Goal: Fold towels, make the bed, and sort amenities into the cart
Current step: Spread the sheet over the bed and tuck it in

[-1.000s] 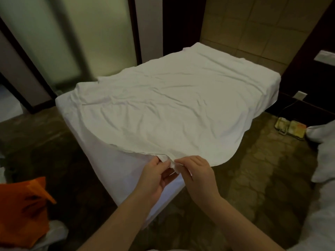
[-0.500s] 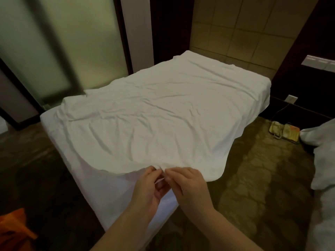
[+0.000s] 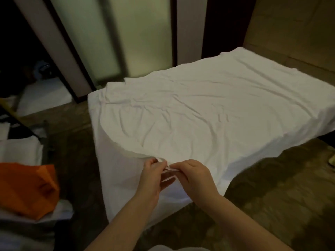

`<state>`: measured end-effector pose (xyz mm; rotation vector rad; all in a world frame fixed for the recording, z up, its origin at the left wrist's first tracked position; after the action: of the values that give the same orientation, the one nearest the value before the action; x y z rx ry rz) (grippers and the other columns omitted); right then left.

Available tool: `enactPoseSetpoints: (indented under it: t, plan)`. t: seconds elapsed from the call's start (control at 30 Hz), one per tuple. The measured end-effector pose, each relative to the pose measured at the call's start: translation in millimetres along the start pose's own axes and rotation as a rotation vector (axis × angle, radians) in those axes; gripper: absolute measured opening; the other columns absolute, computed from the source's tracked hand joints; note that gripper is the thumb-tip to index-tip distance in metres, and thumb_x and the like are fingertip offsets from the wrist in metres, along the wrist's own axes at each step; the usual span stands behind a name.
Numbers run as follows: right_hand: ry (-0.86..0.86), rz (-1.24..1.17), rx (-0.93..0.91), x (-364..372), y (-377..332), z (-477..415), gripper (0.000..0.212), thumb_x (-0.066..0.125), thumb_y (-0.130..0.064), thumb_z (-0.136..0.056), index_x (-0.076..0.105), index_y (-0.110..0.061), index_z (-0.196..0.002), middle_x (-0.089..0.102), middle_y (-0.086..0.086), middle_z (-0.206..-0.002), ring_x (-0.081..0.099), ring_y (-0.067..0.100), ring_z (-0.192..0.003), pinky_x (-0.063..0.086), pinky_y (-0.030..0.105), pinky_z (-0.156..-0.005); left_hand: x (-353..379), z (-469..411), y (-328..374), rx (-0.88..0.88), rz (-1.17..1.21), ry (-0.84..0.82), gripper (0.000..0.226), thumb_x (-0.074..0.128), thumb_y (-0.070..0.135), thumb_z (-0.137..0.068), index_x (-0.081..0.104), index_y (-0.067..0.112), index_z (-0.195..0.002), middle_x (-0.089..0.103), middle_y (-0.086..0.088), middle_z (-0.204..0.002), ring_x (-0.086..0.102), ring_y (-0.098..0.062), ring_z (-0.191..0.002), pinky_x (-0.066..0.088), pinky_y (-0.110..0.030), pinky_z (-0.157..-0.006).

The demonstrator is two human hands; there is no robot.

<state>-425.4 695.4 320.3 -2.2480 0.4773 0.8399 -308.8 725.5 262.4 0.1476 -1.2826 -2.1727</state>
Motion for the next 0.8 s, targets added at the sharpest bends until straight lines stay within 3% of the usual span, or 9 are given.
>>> enactPoseSetpoints:
  t: [0.1,0.2,0.33,0.47,0.63,0.7,0.8]
  plan:
    - [-0.101,-0.069,-0.009,9,-7,8,0.019,0.058,-0.027,-0.082,0.075,-0.021,-0.086,0.072,-0.009,-0.076,0.066,0.007,-0.066,0.050,0.017,-0.065,-19,-6,-1,0.042,-0.142,0.133,0.032,0.055,0.011,-0.094,0.040,0.022,-0.120,0.062,-0.015,-0.108,0.065,-0.028,-0.087,0.056,-0.037,-0.068]
    - [-0.133,-0.118,0.016,12,-6,17,0.027,0.049,-0.031,-0.087,0.074,-0.020,-0.088,0.071,-0.007,-0.078,0.066,0.008,-0.068,0.051,0.017,-0.067,-28,-13,3,0.082,-0.237,0.168,0.032,0.055,0.011,-0.094,0.039,0.025,-0.118,0.059,-0.009,-0.107,0.063,-0.024,-0.086,0.055,-0.034,-0.065]
    - [-0.138,-0.187,0.088,14,3,22,0.019,0.055,-0.022,-0.087,0.071,-0.018,-0.097,0.072,-0.003,-0.086,0.067,0.013,-0.074,0.056,0.024,-0.069,-34,-26,1,0.038,-0.319,0.186,0.026,0.056,0.013,-0.094,0.045,0.019,-0.118,0.061,-0.010,-0.105,0.065,-0.021,-0.082,0.054,-0.029,-0.061]
    - [-0.151,-0.132,0.022,16,-14,12,0.019,0.059,-0.017,-0.081,0.073,-0.015,-0.093,0.072,0.001,-0.081,0.068,0.015,-0.067,0.056,0.024,-0.063,-42,-37,-14,-0.088,-0.376,0.119,0.024,0.055,0.023,-0.096,0.054,0.008,-0.114,0.065,-0.014,-0.108,0.068,-0.024,-0.087,0.057,-0.033,-0.067]
    - [-0.237,-0.045,0.041,36,-32,12,0.018,0.069,-0.010,-0.076,0.074,-0.013,-0.093,0.072,0.002,-0.080,0.068,0.020,-0.064,0.059,0.032,-0.057,-58,-49,-28,-0.242,-0.219,-0.011,0.026,0.056,0.025,-0.095,0.058,0.004,-0.109,0.067,-0.014,-0.098,0.067,-0.026,-0.086,0.055,-0.036,-0.067]
    - [-0.262,0.005,0.091,43,-37,20,0.023,0.078,-0.007,-0.073,0.073,-0.012,-0.095,0.073,0.003,-0.083,0.069,0.022,-0.068,0.059,0.033,-0.063,-66,-58,-31,-0.239,-0.252,-0.047,0.040,0.060,0.024,-0.093,0.050,0.003,-0.125,0.064,-0.017,-0.108,0.066,-0.029,-0.092,0.056,-0.037,-0.066]
    - [-0.153,0.101,0.268,42,-45,38,0.022,0.058,-0.021,-0.089,0.072,-0.015,-0.105,0.074,0.001,-0.092,0.070,0.021,-0.079,0.049,0.025,-0.076,-86,-66,-43,-0.273,-0.252,-0.079,0.058,0.064,0.017,-0.090,0.030,0.008,-0.136,0.058,-0.019,-0.115,0.065,-0.028,-0.089,0.056,-0.036,-0.061]
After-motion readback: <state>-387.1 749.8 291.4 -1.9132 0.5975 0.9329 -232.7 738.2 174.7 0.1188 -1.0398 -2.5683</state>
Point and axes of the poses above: each hand's wrist, its own z-axis away from the middle knuckle, its own x-axis out of the palm, y = z × x, the point moved 8 cm from there along -z, towards the middle knuckle
